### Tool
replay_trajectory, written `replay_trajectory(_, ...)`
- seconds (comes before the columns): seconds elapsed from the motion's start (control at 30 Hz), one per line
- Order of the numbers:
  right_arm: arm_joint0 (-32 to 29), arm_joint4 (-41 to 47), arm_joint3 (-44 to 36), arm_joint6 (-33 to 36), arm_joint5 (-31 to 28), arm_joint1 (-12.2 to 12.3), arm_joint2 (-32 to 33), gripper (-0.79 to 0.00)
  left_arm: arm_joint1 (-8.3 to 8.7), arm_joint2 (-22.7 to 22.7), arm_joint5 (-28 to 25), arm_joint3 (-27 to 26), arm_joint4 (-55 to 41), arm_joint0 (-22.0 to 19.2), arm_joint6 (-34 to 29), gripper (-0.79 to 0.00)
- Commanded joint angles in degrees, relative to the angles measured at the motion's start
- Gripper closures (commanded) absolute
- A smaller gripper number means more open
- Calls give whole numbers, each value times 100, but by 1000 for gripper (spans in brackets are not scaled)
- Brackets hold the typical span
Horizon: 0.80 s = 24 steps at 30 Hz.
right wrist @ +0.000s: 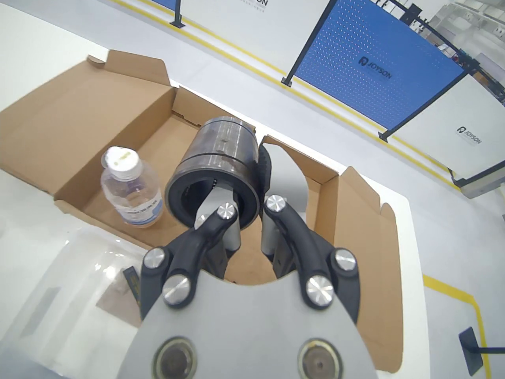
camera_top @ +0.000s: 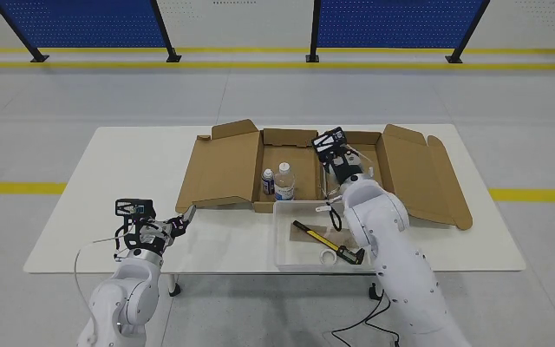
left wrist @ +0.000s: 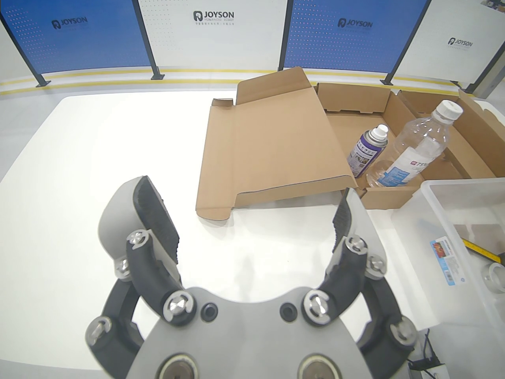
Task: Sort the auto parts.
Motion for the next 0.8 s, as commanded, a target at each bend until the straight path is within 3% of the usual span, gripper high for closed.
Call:
replay_trajectory(0.0,177,78,523,-80,-41,-22,-21,0,0,0,0,0,0,0,0,-785)
replay_trajectory(0.4,1015,1151,2550,-183,-691,-237,-416,0,0,0,0,0,0,0,0,-785)
replay_trajectory(0.77,1348,1780,3463,-117,-1013,-384,-654,0,0,0,0,0,0,0,0,-785)
